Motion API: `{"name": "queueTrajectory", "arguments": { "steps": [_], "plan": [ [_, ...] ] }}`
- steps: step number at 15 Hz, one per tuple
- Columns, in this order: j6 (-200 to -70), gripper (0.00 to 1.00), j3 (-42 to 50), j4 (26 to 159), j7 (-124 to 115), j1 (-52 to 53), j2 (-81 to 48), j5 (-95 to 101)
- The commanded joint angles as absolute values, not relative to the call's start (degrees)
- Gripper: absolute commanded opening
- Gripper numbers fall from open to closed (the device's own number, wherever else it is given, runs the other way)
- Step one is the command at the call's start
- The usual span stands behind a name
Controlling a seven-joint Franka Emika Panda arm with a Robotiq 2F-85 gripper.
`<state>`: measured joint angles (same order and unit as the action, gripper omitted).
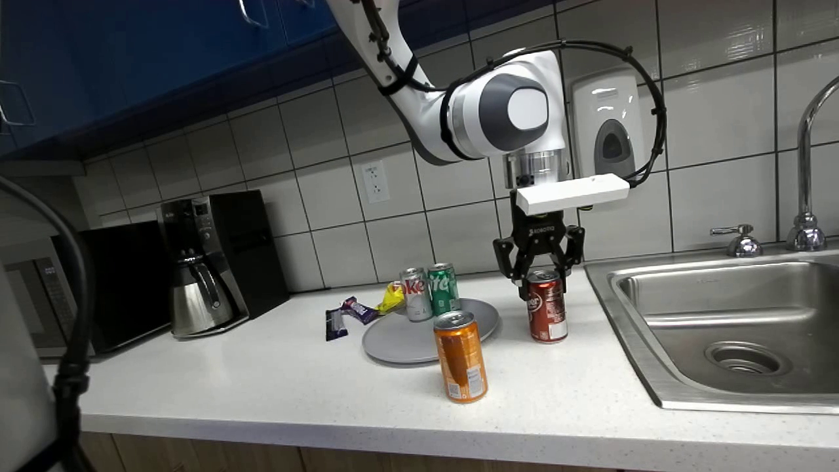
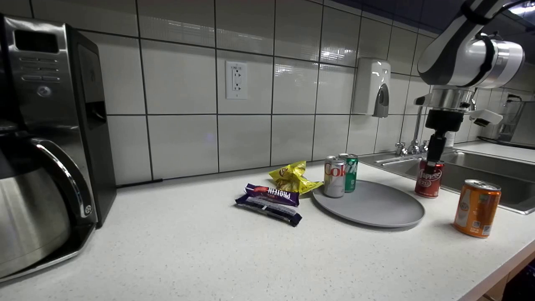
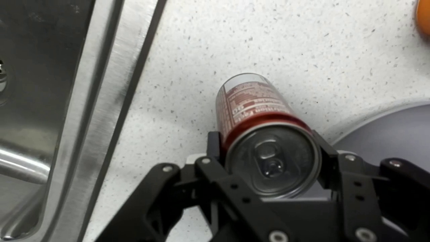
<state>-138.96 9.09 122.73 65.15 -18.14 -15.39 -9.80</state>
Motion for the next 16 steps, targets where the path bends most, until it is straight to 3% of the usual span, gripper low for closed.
{"name": "queueTrajectory", "arguments": {
  "steps": [1, 16],
  "plan": [
    [-138.1, 0.38, 8.8, 123.3, 64.2, -18.7, -13.8, -10.0],
    [-138.6, 0.38, 7.4, 122.0, 63.4, -15.2, -10.7, -8.9]
  ]
}}
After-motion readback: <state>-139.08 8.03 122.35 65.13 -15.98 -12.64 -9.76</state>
